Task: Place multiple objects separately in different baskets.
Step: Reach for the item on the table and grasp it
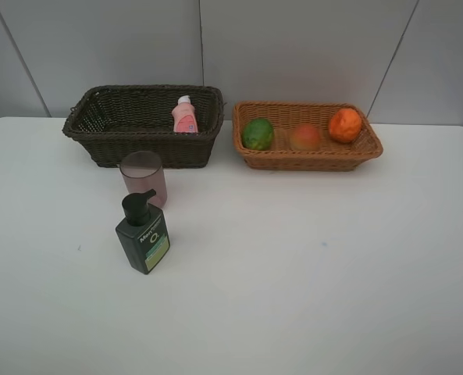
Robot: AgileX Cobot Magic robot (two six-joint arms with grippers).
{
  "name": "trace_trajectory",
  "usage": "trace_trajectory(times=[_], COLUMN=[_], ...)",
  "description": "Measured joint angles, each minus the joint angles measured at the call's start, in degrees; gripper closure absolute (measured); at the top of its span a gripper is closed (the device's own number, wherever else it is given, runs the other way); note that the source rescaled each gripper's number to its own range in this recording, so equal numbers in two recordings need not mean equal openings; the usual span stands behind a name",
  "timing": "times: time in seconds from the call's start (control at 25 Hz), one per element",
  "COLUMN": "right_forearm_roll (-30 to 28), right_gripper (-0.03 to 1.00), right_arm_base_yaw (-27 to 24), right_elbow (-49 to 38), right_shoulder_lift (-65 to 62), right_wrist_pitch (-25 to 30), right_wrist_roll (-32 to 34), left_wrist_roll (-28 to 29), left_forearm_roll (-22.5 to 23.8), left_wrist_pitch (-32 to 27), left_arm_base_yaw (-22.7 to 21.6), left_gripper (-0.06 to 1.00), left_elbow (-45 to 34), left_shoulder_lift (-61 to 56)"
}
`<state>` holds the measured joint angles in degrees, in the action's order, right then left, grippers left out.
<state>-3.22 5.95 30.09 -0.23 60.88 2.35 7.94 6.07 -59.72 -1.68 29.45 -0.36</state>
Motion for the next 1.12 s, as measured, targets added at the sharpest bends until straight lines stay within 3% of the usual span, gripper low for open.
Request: trace_trajectory(times=[0.44, 1.12], right_forearm_roll=[0.00, 0.00], right_gripper=[0.03, 0.03], right_arm_base_yaw=[0.00, 0.00], right_elbow=[0.00, 0.00], right_shoulder_lift=[0.00, 0.00], right_wrist_pitch=[0.00, 0.00], right_wrist_roll=[0.00, 0.00], left_wrist_roll=[0.38, 0.23], left_forearm_roll=[-0.26, -0.31], left_wrist_pitch=[1.32, 6.07], left_arm_base_yaw=[0.00, 1.91], left_gripper=[-0.06, -0.06], left_elbow=[1.61, 10.52], left_shoulder_lift=[2.17, 34.53])
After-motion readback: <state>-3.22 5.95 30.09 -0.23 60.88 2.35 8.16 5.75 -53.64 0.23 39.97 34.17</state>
